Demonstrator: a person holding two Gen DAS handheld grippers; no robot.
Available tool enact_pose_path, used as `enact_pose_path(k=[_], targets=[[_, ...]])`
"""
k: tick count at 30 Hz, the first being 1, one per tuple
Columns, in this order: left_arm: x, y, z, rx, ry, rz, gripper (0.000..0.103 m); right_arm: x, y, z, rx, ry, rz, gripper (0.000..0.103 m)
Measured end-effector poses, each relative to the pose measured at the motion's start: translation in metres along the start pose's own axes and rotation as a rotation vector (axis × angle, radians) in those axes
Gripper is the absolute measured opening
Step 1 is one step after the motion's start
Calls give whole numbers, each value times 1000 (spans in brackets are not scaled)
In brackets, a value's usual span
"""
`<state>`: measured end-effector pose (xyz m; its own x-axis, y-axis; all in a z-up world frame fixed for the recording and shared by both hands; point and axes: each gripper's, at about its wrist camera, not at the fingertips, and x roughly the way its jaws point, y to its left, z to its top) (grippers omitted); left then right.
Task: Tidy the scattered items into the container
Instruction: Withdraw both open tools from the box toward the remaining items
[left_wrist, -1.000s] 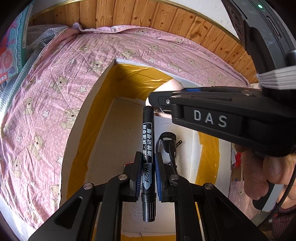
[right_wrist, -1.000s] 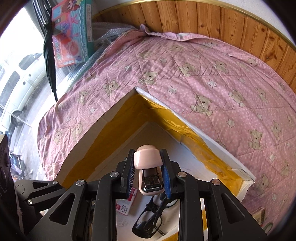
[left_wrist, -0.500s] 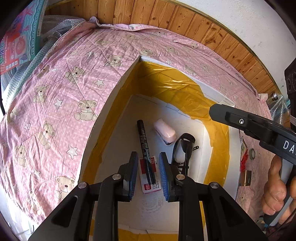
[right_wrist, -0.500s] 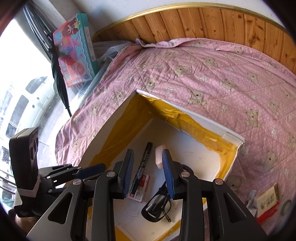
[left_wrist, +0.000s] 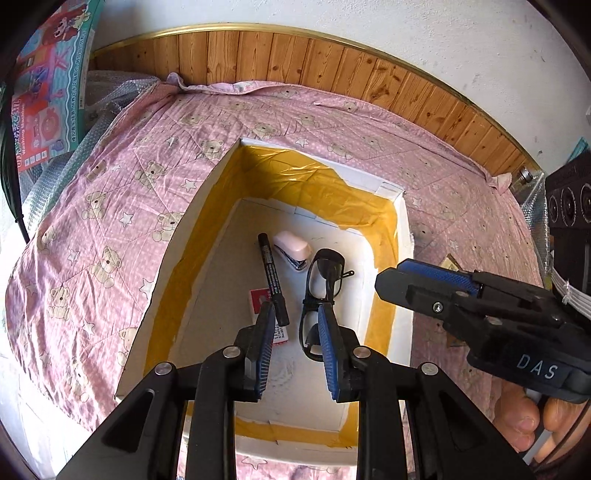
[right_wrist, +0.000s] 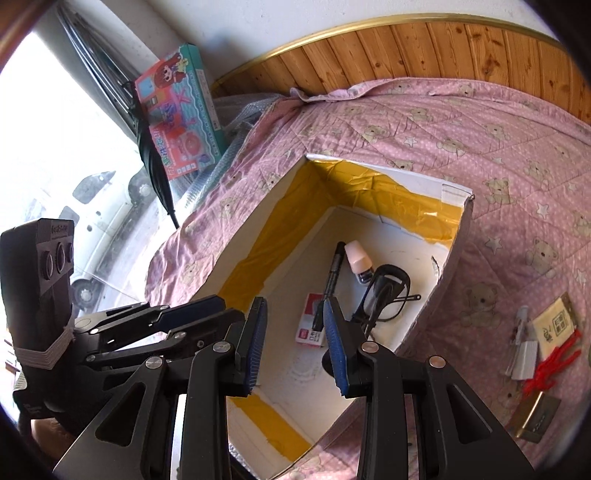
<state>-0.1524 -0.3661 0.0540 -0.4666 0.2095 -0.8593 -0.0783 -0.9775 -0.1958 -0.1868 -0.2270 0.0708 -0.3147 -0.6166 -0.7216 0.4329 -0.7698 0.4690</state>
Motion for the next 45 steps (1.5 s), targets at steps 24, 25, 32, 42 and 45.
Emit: enact_pose_path(k=[24, 25, 32, 42, 45], targets=[[-29, -78, -54, 120, -19, -87, 26, -72, -20, -109, 98, -97, 15, 35], [-29, -82, -56, 130, -17, -93, 26, -74, -22, -114, 108, -98, 13, 35], [-23, -110, -68, 186, 3, -122, 30, -87, -43, -138, 151, -107, -12, 35], [-4, -148, -83, 246, 61, -158, 30, -96, -77, -171, 234, -104, -46, 36], [4, -157, -86, 259, 79, -167, 30, -99, -87, -177, 262, -111, -56, 36]])
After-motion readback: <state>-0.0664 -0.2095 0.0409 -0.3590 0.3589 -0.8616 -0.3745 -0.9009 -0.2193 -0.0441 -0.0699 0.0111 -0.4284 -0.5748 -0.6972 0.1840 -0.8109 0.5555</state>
